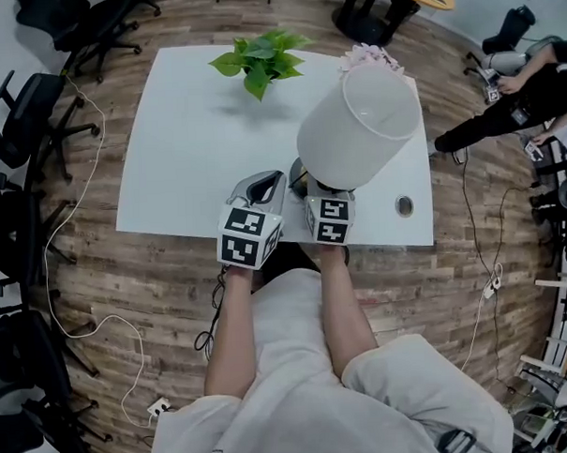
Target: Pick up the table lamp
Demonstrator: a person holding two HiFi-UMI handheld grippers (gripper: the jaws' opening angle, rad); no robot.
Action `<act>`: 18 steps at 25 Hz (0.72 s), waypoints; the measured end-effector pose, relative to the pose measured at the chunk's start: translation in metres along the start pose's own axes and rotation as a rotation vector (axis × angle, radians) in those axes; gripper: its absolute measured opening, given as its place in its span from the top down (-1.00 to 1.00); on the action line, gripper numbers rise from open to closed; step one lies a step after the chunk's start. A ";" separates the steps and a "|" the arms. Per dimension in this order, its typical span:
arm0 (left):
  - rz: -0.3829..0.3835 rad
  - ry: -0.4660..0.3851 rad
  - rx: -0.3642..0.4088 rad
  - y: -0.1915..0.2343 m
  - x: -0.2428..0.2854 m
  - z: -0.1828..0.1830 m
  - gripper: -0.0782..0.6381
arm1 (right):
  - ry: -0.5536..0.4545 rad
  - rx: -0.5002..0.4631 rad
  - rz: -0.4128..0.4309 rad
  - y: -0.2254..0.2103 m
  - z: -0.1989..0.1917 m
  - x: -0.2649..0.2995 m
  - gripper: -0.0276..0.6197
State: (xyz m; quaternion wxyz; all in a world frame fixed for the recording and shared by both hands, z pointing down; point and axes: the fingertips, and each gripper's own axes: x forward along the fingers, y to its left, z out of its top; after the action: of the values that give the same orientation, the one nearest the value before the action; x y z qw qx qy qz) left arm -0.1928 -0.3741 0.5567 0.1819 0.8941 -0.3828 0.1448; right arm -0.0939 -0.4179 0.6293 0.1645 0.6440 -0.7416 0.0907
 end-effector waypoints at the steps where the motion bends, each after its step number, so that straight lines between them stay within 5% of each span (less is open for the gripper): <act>1: -0.002 0.003 0.002 -0.002 -0.001 0.002 0.78 | 0.008 0.003 0.010 0.003 0.000 -0.002 0.49; 18: 0.004 0.029 0.022 -0.041 -0.059 0.032 0.78 | 0.080 0.005 0.153 0.049 0.033 -0.066 0.49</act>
State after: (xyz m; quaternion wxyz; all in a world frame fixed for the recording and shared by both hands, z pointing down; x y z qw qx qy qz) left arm -0.1974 -0.3244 0.4963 0.1775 0.8931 -0.3802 0.1624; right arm -0.1384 -0.3609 0.5786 0.1851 0.5818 -0.7812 0.1304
